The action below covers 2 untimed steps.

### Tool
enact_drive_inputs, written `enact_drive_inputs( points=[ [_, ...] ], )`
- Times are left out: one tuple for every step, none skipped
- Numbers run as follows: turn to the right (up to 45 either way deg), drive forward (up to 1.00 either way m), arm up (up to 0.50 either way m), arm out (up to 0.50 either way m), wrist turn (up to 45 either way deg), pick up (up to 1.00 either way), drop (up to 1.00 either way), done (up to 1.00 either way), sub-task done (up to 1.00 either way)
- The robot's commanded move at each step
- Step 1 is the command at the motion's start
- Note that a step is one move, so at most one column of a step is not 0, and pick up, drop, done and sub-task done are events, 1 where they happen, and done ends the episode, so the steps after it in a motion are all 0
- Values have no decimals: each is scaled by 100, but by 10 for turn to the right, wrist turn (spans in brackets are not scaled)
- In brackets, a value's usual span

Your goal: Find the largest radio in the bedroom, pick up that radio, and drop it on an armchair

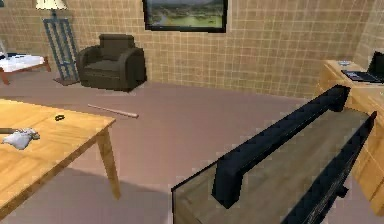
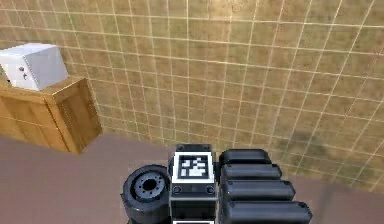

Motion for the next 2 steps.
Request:
enact_drive_inputs(
  points=[
    [0,100,0,0,0,0,0,0,0],
    [-90,0,0,0,0,0,0,0,0]
  ],
)
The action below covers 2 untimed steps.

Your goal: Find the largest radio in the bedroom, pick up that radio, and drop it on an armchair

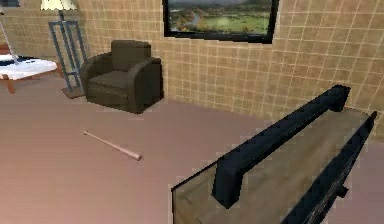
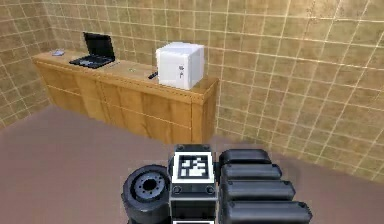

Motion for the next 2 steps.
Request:
enact_drive_inputs(
  points=[
    [0,30,0,0,0,0,0,0,0],
    [-180,0,0,0,0,0,0,0,0]
  ],
)
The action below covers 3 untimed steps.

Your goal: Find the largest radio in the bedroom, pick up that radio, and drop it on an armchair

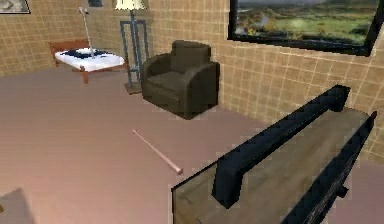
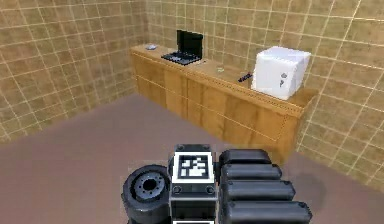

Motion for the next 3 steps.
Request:
enact_drive_inputs(
  points=[
    [0,40,0,0,0,0,0,0,0],
    [-330,0,0,0,0,0,0,0,0],
    [0,100,0,0,0,0,0,0,0]
  ],
)
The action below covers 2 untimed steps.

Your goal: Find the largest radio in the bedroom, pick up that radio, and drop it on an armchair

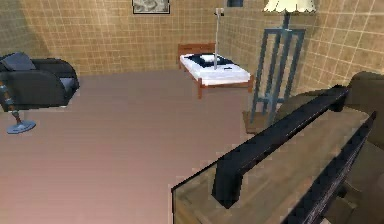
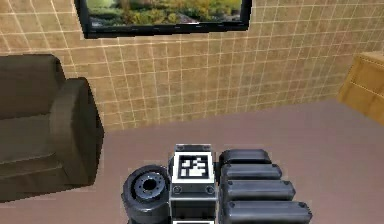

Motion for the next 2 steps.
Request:
enact_drive_inputs(
  points=[
    [-30,0,0,0,0,0,0,0,0],
    [-180,0,0,0,0,0,0,0,0]
  ],
)
